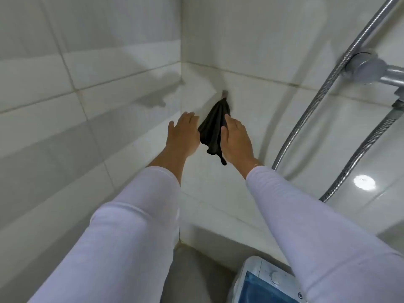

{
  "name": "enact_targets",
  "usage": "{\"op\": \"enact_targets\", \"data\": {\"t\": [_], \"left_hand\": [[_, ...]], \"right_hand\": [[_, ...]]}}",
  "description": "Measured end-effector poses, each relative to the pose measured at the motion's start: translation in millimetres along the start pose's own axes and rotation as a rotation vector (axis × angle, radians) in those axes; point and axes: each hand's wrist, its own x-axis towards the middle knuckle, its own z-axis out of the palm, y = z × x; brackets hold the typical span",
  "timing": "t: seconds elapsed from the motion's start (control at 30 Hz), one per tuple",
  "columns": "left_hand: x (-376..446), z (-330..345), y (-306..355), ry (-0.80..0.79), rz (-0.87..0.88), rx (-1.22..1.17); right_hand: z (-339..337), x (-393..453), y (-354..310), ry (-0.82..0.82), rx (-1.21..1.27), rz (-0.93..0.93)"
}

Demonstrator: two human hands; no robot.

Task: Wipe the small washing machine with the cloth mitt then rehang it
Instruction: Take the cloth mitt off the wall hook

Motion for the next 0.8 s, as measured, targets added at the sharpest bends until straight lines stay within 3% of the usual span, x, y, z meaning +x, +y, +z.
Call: {"op": "enact_targets", "data": {"t": [0.23,0.53,0.8], "left_hand": [[41.9,16.5,7.8,-0.067,-0.079,-0.191],[62.5,24.4,8.1,-0.117,-0.236,-0.579],[61.6,20.5,-8.2,-0.116,-0.191,-0.618]], "right_hand": [[21.8,35.1,7.9,0.260,0.172,0.159],[24.6,59.7,5.8,0.242,0.303,0.387],[30.9,65.0,5.7,0.149,0.243,0.332]]}}
